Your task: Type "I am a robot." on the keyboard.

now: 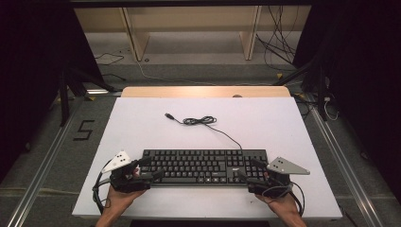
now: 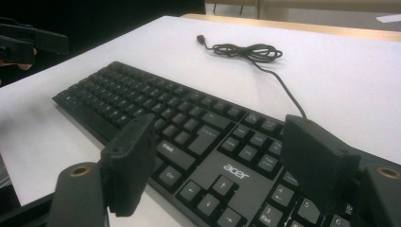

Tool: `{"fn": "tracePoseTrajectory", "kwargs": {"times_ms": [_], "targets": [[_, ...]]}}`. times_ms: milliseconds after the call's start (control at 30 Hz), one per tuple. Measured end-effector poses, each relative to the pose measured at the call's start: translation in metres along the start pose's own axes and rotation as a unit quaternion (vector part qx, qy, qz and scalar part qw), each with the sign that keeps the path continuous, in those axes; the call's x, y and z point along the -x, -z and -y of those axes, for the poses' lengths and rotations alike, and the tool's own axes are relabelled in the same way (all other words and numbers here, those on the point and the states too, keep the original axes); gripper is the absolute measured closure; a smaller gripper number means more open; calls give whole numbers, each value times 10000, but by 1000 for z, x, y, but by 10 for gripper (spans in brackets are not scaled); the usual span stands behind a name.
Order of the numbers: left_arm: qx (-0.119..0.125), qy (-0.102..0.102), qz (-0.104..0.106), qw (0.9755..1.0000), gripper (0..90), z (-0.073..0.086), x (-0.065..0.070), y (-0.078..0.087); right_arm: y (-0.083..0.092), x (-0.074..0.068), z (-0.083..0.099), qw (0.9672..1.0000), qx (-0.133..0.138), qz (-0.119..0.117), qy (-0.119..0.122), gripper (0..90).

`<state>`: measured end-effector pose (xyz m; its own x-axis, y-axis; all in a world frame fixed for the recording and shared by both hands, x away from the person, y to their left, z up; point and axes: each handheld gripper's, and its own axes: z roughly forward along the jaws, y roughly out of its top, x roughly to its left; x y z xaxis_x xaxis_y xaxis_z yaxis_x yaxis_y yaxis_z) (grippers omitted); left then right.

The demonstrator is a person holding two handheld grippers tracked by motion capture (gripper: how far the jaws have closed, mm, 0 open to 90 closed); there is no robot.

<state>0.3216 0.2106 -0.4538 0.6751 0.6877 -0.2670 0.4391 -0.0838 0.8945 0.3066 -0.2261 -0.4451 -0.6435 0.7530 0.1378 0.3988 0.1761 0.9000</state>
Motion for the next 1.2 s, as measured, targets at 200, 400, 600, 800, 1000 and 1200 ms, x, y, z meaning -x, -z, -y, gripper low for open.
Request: {"fn": "tracePoseTrajectory", "kwargs": {"times_ms": [200,400,600,800,1000,1200], "targets": [[-4,-3,-1,10000,225,0,0,0,0,0,0,10000,-11,1,0,286],[-6,-5,-6,10000,226,0,0,0,-1,-1,0,10000,-3,-17,0,286],[-8,-11,-10,10000,226,0,0,0,-2,-1,-1,10000,-7,-33,-9,286],[-16,-15,-21,10000,226,0,0,-1,-6,-4,-3,9999,-19,-107,-6,288],[-7,3,-42,10000,227,0,0,-1,-16,-11,-8,9997,-61,-245,33,290],[-12,24,-55,10000,228,0,-1,-1,-25,-15,-17,9993,-92,-375,1,296]]}}
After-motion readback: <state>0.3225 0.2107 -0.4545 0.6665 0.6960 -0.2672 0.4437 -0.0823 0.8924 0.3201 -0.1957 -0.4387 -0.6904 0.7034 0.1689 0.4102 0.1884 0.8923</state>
